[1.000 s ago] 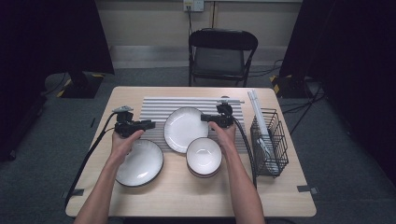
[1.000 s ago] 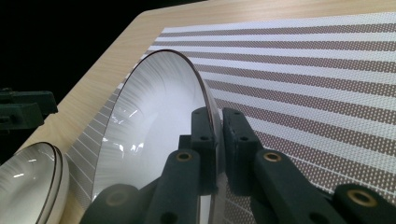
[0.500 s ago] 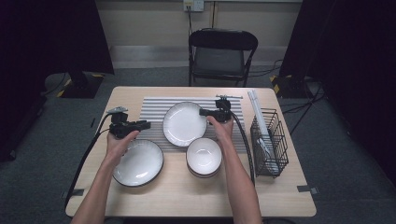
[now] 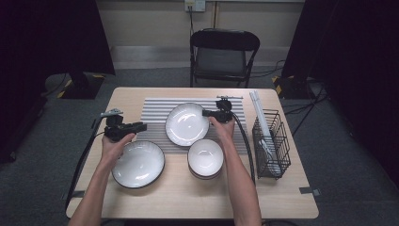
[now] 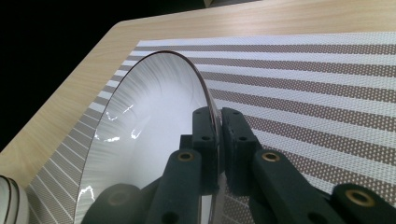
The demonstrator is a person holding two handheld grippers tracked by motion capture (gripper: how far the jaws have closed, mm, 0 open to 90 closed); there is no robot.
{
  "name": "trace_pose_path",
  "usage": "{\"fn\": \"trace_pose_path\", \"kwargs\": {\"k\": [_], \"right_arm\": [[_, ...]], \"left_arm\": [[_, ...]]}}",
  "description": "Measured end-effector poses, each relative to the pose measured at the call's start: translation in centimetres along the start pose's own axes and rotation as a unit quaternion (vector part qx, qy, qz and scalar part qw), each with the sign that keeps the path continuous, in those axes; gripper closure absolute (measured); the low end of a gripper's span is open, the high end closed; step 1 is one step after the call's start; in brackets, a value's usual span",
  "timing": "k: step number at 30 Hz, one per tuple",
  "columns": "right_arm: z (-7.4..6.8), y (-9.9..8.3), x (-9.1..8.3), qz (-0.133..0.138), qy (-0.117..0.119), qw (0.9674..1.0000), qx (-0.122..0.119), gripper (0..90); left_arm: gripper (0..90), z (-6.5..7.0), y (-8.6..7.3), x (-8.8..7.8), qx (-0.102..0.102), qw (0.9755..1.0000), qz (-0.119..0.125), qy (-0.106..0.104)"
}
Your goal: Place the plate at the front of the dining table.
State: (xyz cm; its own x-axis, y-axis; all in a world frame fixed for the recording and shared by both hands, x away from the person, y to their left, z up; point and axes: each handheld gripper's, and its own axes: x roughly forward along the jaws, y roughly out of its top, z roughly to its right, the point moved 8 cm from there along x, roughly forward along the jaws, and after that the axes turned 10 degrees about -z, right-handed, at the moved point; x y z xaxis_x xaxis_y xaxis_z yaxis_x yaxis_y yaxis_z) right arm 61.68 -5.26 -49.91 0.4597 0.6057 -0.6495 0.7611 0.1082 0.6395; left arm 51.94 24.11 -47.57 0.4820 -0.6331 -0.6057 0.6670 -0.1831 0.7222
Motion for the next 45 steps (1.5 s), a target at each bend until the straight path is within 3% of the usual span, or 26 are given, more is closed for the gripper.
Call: {"fn": "trace_pose_path", "kwargs": {"k": [4, 28, 36, 45], "right_arm": [[0.1, 0.0, 0.0, -0.003, -0.009, 0.9999, -0.007, 85.5], [2.8, -1.9, 1.3, -0.031, -0.052, 0.998, 0.018, 86.2], [3.0, -2.3, 1.4, -0.037, -0.06, 0.9975, 0.013, 85.2], [2.7, -2.6, 1.5, -0.046, -0.067, 0.9967, 0.001, 68.9]], "left_arm": [[65.9, -0.1, -0.5, -0.1, -0.005, 1.0, 0.003, -0.001], [63.9, -0.4, -1.3, 0.0, -0.007, 1.0, 0.0, 0.005], [63.6, -0.8, -1.8, 0.2, -0.013, 0.9999, -0.006, 0.005], [63.6, -0.9, -1.8, -0.1, -0.012, 0.9999, -0.004, 0.006]]}}
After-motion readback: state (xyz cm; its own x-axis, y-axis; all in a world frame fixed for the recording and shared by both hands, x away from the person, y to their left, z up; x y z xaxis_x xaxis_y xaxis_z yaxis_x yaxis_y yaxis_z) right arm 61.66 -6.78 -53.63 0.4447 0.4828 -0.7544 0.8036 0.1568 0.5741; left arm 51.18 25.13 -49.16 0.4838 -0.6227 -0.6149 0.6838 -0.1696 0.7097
